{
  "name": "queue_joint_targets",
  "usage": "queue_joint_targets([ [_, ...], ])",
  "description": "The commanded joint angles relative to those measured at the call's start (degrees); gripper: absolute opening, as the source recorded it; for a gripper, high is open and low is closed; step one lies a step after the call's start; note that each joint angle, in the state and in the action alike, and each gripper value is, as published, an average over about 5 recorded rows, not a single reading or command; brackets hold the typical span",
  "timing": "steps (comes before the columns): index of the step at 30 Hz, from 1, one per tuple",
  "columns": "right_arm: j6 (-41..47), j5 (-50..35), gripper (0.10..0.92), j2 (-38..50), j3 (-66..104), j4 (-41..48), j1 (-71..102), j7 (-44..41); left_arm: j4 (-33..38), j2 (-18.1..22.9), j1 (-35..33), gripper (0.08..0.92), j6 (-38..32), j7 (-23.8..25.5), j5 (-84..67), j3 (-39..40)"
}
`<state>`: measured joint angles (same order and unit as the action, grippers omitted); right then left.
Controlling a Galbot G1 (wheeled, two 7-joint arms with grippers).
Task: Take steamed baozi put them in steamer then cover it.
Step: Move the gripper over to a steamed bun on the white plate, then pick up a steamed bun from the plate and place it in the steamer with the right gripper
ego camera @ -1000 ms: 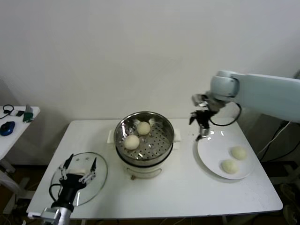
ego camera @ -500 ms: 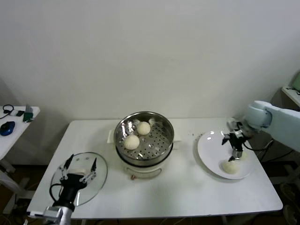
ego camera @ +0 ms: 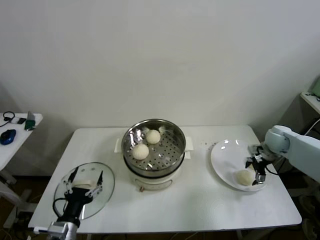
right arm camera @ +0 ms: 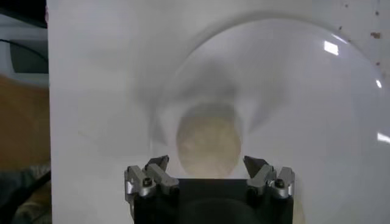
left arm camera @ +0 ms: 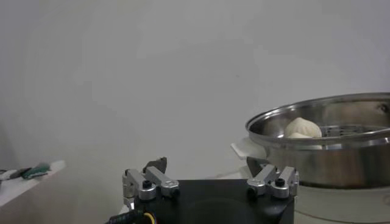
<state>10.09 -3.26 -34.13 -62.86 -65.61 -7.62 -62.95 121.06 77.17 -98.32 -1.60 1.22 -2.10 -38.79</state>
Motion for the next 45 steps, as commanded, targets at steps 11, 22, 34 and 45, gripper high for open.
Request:
queue_joint_targets([
  [11, -0.94, 1.22, 0.823, -4.06, 3.65, 5.15, 4.31, -1.04, -0.14, 0.04, 0.11, 0.823, 0.09, -0.08, 0.71, 0.05],
  [22, -1.19, 0.25, 0.711, -4.32, 2.57, 5.74, 2.45, -1.58, 0.05, -0.03, 0.17, 0.823, 0.17, -0.1, 0.72, 0.21],
  [34, -4.21, -2.5, 0.67, -3.29, -4.59, 1.76, -8.18, -1.99, 0.23, -0.03, -0.28, 0.823, 0.0, -0.06, 0.74, 0.36],
  [45, -24.02, 1.97, 0.673, -13.84, -20.48, -6.26, -36.74, -6.78, 1.03, -0.14, -0.6, 0.823, 0.01, -0.04, 1.03, 1.16],
])
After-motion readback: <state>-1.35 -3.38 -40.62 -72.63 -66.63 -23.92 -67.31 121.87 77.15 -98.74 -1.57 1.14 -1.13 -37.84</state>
